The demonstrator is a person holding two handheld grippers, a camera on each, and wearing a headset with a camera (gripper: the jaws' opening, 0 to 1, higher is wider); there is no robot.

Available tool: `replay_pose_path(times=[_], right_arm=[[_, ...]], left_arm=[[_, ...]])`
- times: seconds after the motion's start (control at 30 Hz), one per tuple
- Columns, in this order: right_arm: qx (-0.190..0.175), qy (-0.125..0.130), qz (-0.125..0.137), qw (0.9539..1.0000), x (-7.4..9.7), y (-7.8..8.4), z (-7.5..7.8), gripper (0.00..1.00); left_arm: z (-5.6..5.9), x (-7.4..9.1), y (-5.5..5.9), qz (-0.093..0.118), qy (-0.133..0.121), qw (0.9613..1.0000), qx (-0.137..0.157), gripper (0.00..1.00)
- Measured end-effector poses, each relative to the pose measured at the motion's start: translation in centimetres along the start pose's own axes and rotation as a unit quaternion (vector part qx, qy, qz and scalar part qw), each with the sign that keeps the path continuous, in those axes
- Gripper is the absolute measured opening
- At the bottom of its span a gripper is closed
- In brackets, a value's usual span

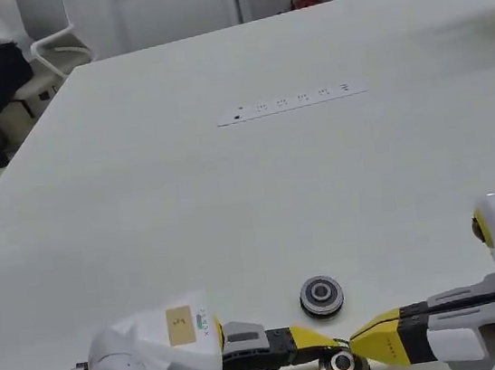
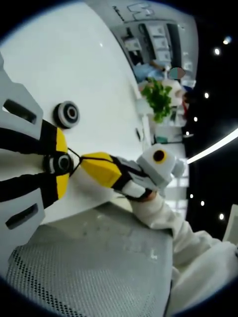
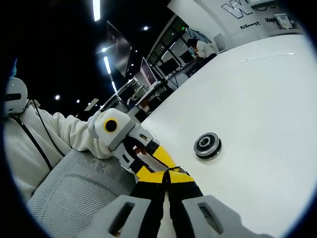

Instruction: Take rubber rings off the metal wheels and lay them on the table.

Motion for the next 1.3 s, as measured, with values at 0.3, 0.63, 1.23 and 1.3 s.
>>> replay_pose_path(times=[0.3, 0.63, 1.23, 1.3], right_arm=[[0.011, 0.016, -0.011, 0.9997, 0.0, 0.4, 0.6, 0.0], [0.014, 0.02, -0.02, 0.9995, 0.0, 0.7, 0.7, 0.0], [0.023, 0.013, -0.02, 0.9995, 0.2, 0.2, -0.2, 0.0], [0.024, 0.011, -0.018, 0.9995, 0.2, 0.0, -0.4, 0.0]], left_arm=[[0.0, 0.0, 0.0, -0.002, -0.002, 1.0, 0.004, 0.14], [-0.2, 0.5, -0.2, -0.037, 0.001, 0.9993, 0.006, 0.15], [-0.3, 4.0, -2.6, -0.026, -0.002, 0.9992, 0.032, 0.45], [-0.3, 4.5, -3.0, -0.02, -0.009, 0.9993, 0.031, 0.46]])
Point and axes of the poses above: the centre of the closed fingertips' face, and the gripper's own axes: x roughly backward along the fingers, z roughly to its right, y roughly out of its underside, the point moved 5 cm from there along x, roughly backward along the fingers, and after that the axes turned 6 degrees about z, right-handed, at the moved point
